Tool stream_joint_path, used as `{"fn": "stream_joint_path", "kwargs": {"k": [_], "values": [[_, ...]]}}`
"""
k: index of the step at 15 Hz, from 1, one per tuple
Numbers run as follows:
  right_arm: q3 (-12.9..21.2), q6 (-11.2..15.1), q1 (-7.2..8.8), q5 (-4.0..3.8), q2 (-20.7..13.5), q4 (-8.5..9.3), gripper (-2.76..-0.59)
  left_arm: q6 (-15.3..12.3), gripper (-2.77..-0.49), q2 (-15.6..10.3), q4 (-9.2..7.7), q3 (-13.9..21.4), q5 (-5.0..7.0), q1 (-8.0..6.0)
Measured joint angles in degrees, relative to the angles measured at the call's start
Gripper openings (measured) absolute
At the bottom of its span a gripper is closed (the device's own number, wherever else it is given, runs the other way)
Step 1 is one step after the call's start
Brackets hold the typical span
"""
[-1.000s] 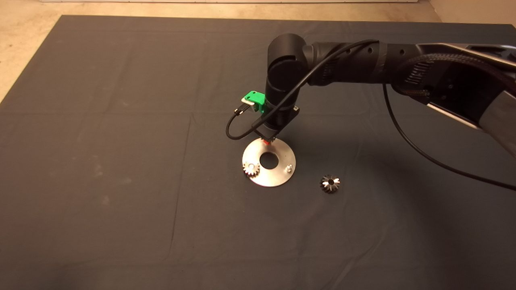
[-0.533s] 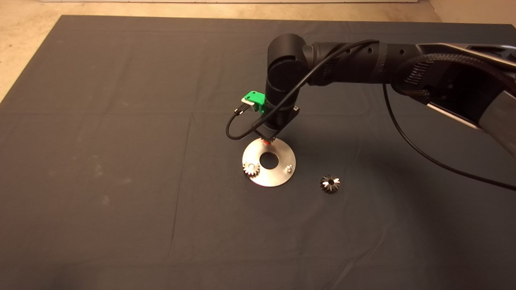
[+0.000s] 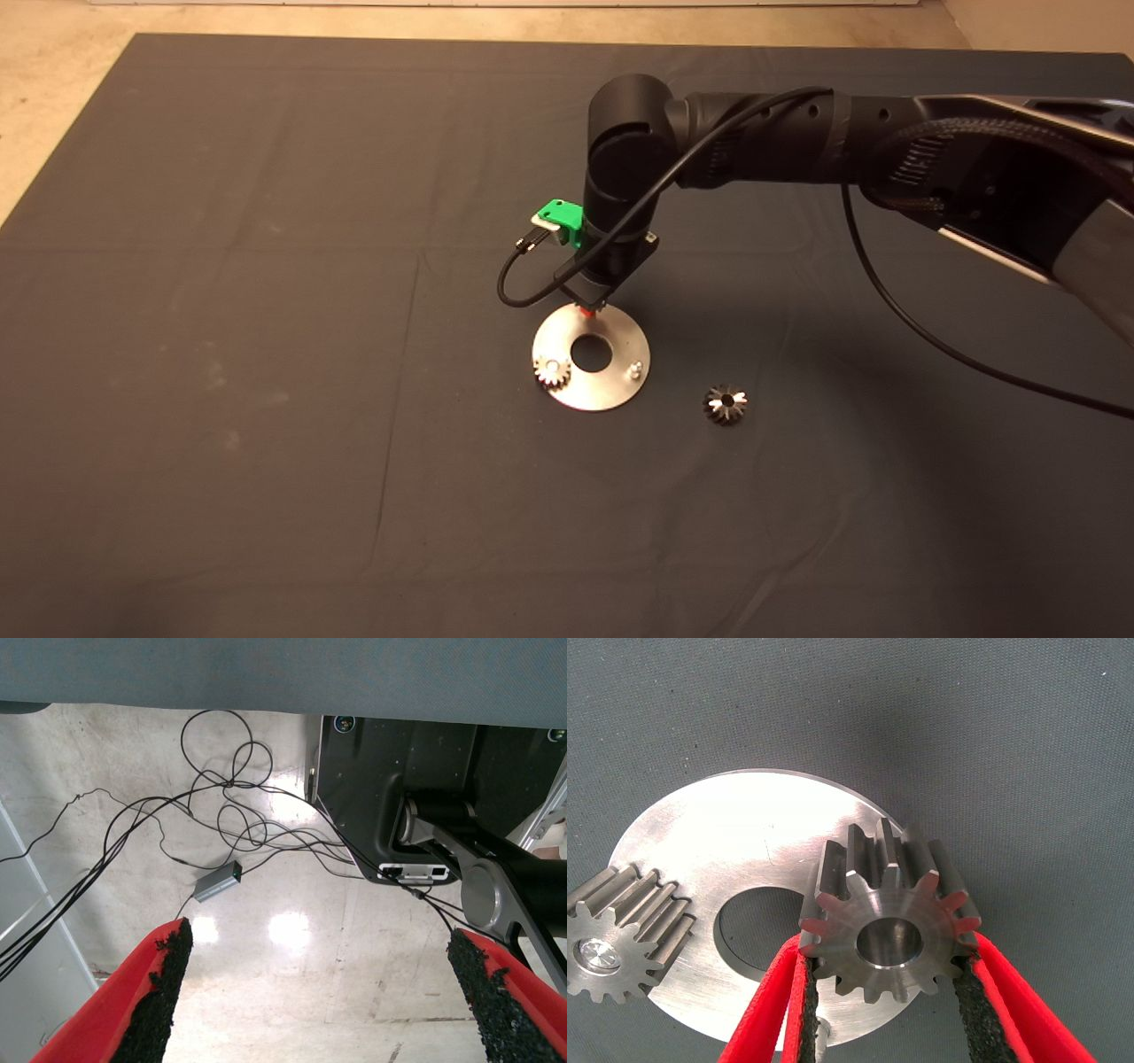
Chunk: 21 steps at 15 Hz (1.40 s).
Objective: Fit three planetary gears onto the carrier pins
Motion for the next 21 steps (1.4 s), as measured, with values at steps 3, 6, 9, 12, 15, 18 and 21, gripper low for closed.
{"fn": "stream_joint_path", "kwargs": {"k": [3, 6, 9, 12, 15, 18, 21], "values": [[-0.01, 0.0, 0.0, -0.01, 0.0, -0.02, -2.42, 0.02, -1.22, 0.0, 0.0, 0.0, 0.0, 0.0], [-0.01, 0.0, 0.0, 0.0, 0.0, -0.02, -2.42, 0.02, -1.22, 0.0, 0.0, 0.0, 0.0, 0.0], [-0.01, -0.02, 0.0, 0.0, 0.0, -0.02, -2.42, 0.0, -1.22, 0.0, 0.0, 0.0, 0.0, 0.0], [-0.06, -0.02, 0.0, 0.0, 0.0, -0.02, -2.42, 0.02, -1.22, 0.0, 0.0, 0.0, 0.0, 0.0], [-0.67, -0.04, 0.0, 0.02, 0.02, 0.04, -2.42, 0.02, -1.22, 0.0, 0.0, 0.0, 0.0, 0.0], [-1.83, -0.06, 0.22, 0.02, 0.02, 0.09, -2.43, 0.02, -1.22, -0.17, -0.02, 0.0, -0.02, 0.0], [-2.27, -0.06, 0.22, -0.01, 0.18, 0.14, -2.43, 0.02, -1.22, -0.52, 0.0, 0.0, 0.0, 0.0]]}}
